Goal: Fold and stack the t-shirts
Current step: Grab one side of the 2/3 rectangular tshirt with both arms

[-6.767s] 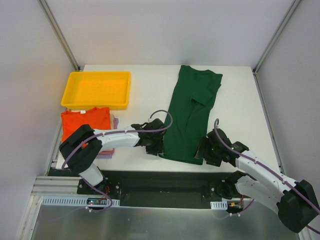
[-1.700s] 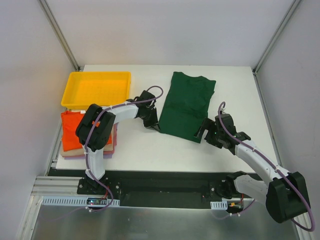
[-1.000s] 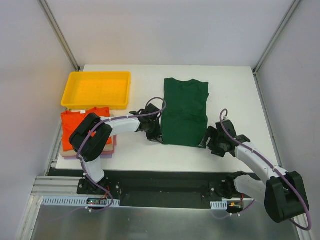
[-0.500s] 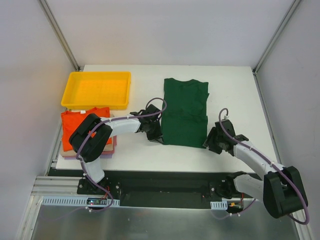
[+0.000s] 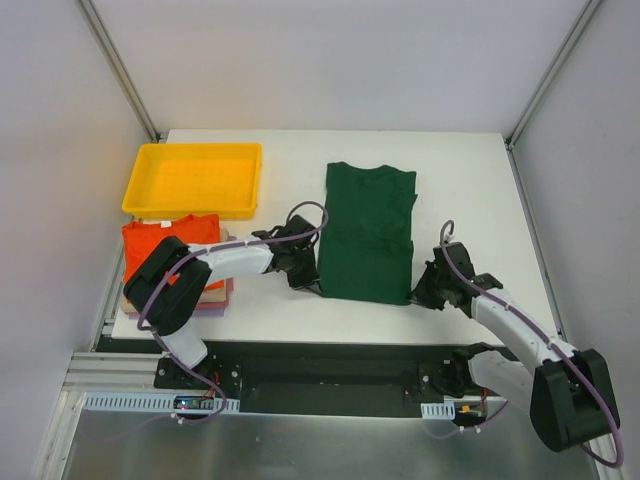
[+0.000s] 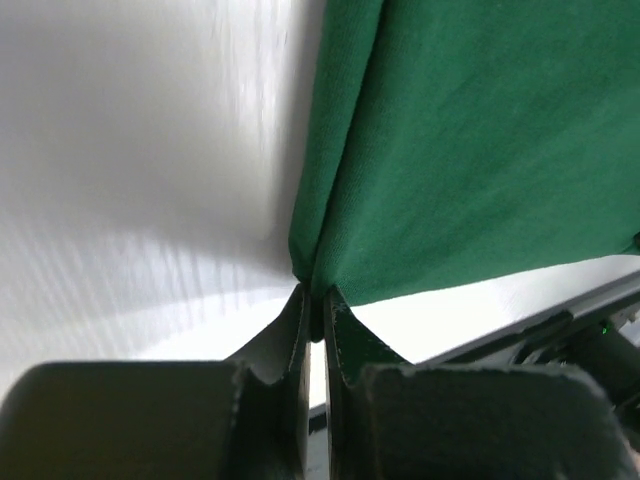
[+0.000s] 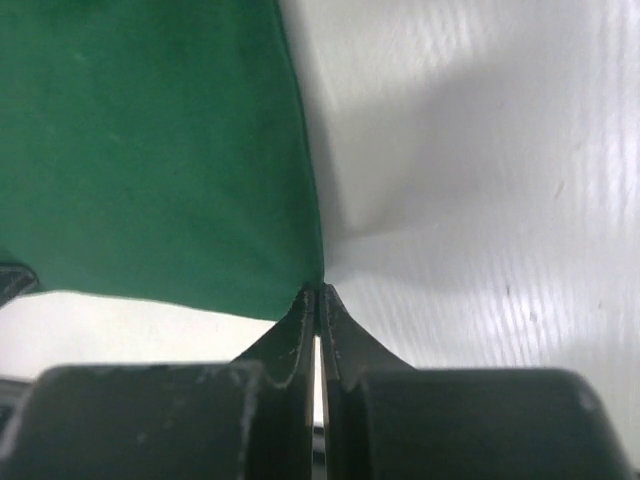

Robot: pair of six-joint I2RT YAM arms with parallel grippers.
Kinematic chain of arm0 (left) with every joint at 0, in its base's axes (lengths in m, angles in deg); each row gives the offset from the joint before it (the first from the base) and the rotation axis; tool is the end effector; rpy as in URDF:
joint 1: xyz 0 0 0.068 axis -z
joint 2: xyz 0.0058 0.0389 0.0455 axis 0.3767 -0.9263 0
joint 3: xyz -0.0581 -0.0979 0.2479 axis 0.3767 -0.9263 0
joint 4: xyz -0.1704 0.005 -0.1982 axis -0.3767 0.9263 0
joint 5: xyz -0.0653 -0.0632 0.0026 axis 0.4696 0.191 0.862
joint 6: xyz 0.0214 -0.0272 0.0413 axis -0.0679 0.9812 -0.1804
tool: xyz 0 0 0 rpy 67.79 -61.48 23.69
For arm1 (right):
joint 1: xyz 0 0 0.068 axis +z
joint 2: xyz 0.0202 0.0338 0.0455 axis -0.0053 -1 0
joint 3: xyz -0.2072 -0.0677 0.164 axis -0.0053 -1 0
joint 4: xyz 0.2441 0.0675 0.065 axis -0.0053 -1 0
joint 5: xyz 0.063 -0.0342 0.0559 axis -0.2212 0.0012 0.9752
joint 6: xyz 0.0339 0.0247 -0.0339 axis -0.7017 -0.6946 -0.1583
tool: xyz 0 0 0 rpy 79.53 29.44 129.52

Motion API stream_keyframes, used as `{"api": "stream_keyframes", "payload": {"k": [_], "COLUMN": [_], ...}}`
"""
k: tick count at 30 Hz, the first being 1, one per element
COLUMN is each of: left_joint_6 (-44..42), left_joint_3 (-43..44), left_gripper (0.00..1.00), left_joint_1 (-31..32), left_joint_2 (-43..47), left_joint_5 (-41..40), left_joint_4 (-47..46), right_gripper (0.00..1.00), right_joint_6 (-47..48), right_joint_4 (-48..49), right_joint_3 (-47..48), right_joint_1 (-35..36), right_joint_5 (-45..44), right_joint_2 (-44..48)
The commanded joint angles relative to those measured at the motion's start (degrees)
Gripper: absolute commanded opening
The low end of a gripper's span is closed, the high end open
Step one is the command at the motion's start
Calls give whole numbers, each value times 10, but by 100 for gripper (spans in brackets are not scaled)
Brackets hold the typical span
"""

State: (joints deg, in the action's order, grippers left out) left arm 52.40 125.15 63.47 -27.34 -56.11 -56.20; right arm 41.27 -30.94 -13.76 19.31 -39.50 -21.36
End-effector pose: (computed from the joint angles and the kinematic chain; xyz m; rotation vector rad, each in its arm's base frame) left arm 0.2431 -0.2247 0.1572 -0.1218 2.7758 -0.8214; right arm 0.1780 0.0645 0.1668 0.1620 2.5468 0.4348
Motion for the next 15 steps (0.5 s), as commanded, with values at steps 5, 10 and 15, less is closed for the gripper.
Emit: {"api": "stream_keyframes", "payload": {"k": [5, 10, 15], "left_joint_6": [-6, 7, 22], "left_joint_3": [-62, -83, -79], "left_gripper": [0, 0, 0], "left_joint_1": [27, 40, 64], "left_joint_2": [200, 315, 422], "left_joint_5": [-6, 26, 38], "left_joint_4": [98, 139, 167], "right_gripper": [1, 1, 1], "right_joint_6": [93, 115, 130], "right_joint_4": [-260, -378, -489], "right_joint_3": [88, 142, 214], "right_joint_1": [5, 7, 8], "right_joint_5": [144, 265, 336], "right_joint_2": [118, 174, 201]}}
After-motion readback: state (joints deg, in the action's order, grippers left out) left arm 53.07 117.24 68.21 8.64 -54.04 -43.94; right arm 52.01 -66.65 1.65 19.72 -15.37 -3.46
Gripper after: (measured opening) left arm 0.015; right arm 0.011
